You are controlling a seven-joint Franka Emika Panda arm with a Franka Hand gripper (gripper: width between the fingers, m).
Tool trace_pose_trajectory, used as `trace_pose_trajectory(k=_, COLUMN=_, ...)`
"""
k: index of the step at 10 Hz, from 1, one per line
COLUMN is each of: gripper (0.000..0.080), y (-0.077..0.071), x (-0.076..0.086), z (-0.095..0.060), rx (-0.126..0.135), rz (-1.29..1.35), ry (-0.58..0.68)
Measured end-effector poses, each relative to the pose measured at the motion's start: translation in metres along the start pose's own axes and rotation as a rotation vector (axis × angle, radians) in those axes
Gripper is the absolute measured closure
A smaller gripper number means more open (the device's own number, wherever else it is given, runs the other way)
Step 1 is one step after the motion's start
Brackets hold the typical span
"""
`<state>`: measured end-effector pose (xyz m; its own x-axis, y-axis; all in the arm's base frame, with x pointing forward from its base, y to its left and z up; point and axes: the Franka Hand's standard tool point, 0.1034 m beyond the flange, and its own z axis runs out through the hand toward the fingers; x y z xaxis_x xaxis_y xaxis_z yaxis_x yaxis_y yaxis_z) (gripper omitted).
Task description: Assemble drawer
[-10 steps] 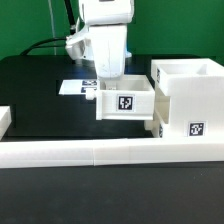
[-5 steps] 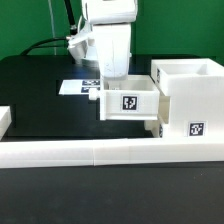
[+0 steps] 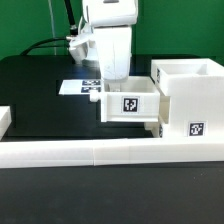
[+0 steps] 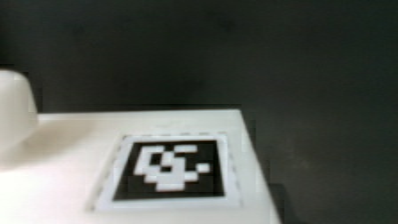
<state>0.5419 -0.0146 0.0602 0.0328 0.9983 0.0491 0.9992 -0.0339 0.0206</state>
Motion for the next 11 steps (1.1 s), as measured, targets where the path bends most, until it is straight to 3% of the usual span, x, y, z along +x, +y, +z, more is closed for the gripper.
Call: trace_pose_trajectory(k=11, gripper=0.0757, y=0.0004, x=0.0063, z=0.0018, rx=0.007, rz=-0.009, ry=0.003)
